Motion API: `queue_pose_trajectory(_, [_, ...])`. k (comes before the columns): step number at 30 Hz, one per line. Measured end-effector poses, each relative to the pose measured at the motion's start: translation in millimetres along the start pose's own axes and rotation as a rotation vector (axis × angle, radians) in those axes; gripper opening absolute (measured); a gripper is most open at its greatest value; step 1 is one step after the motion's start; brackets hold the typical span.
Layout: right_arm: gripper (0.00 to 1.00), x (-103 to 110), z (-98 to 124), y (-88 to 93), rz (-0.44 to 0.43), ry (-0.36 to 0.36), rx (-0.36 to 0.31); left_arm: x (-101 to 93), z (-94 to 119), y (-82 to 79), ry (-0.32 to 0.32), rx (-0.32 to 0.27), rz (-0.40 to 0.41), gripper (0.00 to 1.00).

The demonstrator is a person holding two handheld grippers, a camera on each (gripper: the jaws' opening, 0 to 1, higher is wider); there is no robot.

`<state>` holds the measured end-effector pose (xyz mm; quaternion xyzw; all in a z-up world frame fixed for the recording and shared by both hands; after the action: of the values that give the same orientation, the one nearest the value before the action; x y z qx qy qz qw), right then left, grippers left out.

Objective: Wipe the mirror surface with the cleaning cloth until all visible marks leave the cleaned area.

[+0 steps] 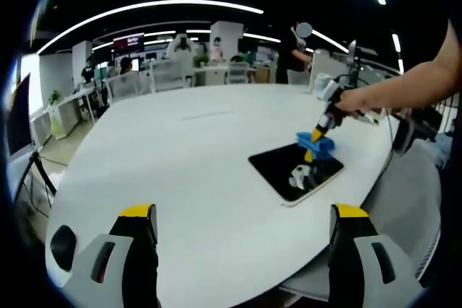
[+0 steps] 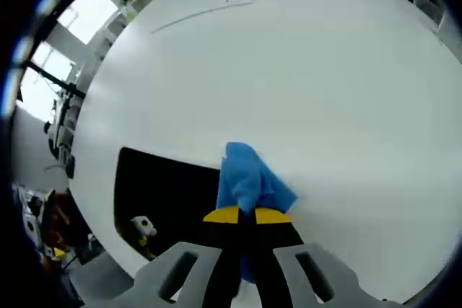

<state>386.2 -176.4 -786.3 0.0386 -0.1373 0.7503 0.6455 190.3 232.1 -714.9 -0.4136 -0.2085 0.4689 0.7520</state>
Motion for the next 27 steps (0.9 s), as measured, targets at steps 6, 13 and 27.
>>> queue_pose_trajectory(6, [0.00,-2.2,-0.2,3.6,-0.015,-0.017,-0.038,2.9,-1.0,-7.7,0.001,-0.017,-0.007,1.00])
queue_pose_trajectory(13, [0.00,-0.7,-1.7,0.8,-0.034,-0.005,-0.052,2.7,-1.6,-9.3,0.006,-0.018,-0.016,1.00])
queue_pose_trajectory(27, [0.00,-2.8,-2.4,-1.8,-0.041,-0.014,-0.046,5.6,1.8,-7.0,0.000,-0.015,-0.006,1.00])
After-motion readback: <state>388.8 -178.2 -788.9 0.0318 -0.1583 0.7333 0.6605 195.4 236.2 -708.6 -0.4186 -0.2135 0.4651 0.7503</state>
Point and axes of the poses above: the point that each gripper's makers call its tool centre point, and the gripper's own axes: z roughly backward along the fingers, x roughly to its left, y roughly out of its underside, the point moved 9 cm from there along z, roughly backward along the fingers, and after that the axes turned 6 degrees about x, right-handed, at the moved point
